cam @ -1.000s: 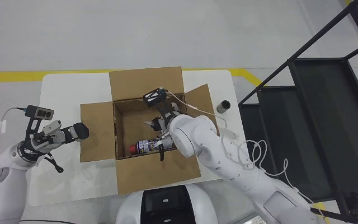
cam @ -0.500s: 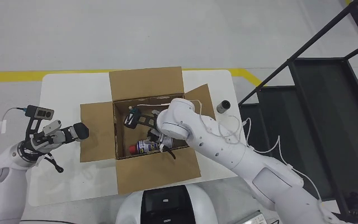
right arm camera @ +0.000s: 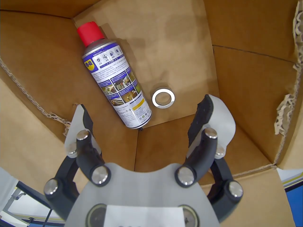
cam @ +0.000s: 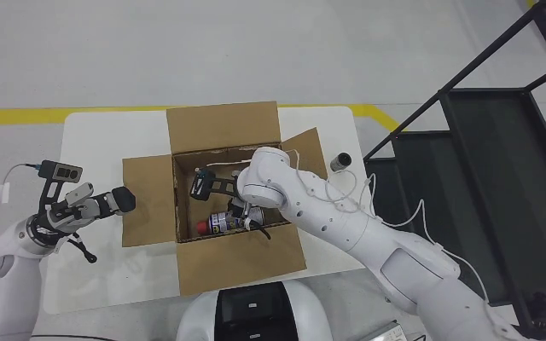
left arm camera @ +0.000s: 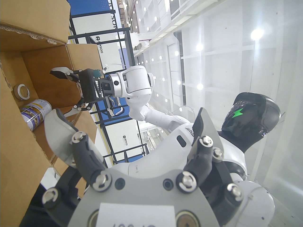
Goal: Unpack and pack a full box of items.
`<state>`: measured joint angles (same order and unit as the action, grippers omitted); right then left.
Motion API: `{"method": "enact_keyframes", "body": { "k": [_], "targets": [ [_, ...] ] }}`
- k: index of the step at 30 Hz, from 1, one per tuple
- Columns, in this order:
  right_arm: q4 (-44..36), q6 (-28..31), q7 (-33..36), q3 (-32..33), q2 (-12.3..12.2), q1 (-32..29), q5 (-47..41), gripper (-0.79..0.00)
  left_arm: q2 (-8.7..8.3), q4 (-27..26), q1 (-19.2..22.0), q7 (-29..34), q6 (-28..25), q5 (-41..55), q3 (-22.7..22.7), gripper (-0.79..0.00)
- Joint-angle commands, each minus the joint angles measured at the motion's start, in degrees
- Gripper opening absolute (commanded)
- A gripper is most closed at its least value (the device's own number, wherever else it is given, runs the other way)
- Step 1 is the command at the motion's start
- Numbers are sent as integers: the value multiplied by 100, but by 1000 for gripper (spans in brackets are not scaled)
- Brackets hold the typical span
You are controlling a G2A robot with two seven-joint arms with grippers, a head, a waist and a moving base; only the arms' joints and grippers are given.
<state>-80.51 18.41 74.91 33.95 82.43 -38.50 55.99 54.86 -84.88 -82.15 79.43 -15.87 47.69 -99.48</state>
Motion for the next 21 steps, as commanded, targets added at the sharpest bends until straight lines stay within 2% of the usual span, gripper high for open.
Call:
{"method": "enact_keyframes", "body": {
  "k": [1, 6, 9, 21],
  "targets": [
    [22, 3, -4, -10, -2, -7, 41, 0, 0, 0, 0, 0, 0, 0, 0, 0],
    [323, 555, -23, -295, 60, 116, 280, 0, 0, 0, 0, 0, 0, 0, 0, 0],
    [668, 809, -79, -559, 177, 238, 298, 0, 0, 0, 0, 0, 0, 0, 0, 0],
    [2221, 1221, -884, -1320, 846, 623, -21, 0, 0, 0, 0, 0, 0, 0, 0, 0]
  ]
}}
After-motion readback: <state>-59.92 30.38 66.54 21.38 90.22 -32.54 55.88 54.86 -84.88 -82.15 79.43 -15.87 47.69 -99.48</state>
